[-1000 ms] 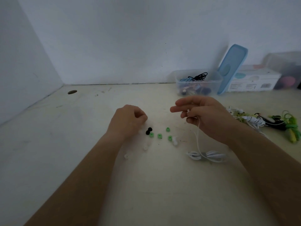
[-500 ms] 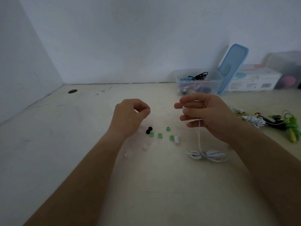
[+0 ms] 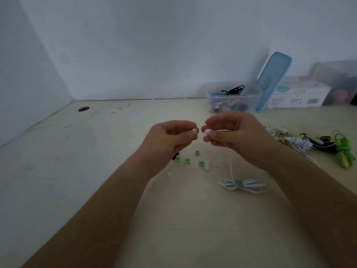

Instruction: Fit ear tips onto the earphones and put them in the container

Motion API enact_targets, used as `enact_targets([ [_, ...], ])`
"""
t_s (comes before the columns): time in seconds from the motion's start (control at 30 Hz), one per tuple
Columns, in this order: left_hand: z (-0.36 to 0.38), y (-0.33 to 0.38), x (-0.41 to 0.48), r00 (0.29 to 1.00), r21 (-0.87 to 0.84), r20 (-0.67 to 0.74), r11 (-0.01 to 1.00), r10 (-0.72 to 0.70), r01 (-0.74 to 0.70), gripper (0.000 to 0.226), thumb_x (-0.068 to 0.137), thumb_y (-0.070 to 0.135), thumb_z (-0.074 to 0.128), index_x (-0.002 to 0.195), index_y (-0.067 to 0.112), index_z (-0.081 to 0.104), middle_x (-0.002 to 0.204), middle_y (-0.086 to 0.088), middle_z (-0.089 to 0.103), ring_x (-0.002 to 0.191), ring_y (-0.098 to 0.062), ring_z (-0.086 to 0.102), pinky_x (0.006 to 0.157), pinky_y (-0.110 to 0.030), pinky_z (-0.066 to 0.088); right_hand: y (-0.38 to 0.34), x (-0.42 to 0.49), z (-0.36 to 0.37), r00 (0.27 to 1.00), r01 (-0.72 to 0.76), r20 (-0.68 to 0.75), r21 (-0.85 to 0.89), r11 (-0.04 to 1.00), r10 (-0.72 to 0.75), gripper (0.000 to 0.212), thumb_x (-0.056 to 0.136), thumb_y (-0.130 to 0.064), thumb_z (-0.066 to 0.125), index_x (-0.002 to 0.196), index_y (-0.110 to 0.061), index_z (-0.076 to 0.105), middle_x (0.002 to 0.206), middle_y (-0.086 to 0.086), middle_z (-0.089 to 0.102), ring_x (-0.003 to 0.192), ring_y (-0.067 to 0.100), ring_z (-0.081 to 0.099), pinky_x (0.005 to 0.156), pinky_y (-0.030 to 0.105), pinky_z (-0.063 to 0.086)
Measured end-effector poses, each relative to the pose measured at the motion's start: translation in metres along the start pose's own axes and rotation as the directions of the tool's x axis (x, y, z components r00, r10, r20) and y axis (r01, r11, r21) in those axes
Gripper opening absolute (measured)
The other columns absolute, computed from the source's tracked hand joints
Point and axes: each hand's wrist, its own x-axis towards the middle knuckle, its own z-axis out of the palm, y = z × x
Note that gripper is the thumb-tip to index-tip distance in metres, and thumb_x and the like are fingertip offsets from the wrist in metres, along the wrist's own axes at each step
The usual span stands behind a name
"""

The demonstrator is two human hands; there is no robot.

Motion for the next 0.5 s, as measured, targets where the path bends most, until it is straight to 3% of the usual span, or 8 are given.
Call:
enact_targets([
  [0.13, 0.0047, -0.0025, 0.0005, 0.998, -0.170, 0.039, 0.984, -0.048, 0.054, 0.018, 0.080, -0.007, 0.065, 0.093, 0.004, 0.072, 0.094, -0.012, 0.076, 0.087, -0.019, 0.073, 0.078, -0.022, 0.058, 0.0004, 0.0007, 0.0012, 0.999, -0.004, -0.034, 0.050, 0.999, 0.006, 0.025, 0.072, -0.003, 0.076, 0.096, -0.001, 0.069, 0.092, 0.019, 0.074, 0.090, 0.034, 0.073, 0.078, 0.031, 0.059],
  [0.3, 0.0046, -0.0022, -0.0004, 0.998, -0.172, 0.038, 0.984, -0.047, 0.053, 0.019, 0.084, -0.009, 0.062, 0.093, 0.004, 0.072, 0.095, -0.013, 0.075, 0.086, -0.020, 0.074, 0.079, -0.023, 0.059, -0.0021, -0.0005, 0.0013, 0.999, 0.018, -0.033, 0.015, 1.000, -0.018, 0.025, 0.067, -0.009, 0.078, 0.090, -0.005, 0.071, 0.087, 0.011, 0.074, 0.084, 0.030, 0.073, 0.077, 0.033, 0.059],
  [0.5, 0.0068, -0.0024, -0.0013, 0.997, -0.165, 0.060, 0.985, -0.049, 0.058, 0.020, 0.084, -0.010, 0.061, 0.093, 0.005, 0.071, 0.090, -0.014, 0.076, 0.082, -0.019, 0.074, 0.073, -0.022, 0.058, -0.0007, 0.0011, 0.0034, 0.997, 0.066, -0.038, -0.033, 0.997, -0.067, 0.015, 0.081, 0.000, 0.074, 0.087, -0.014, 0.077, 0.086, 0.011, 0.075, 0.081, 0.024, 0.072, 0.081, 0.033, 0.056],
])
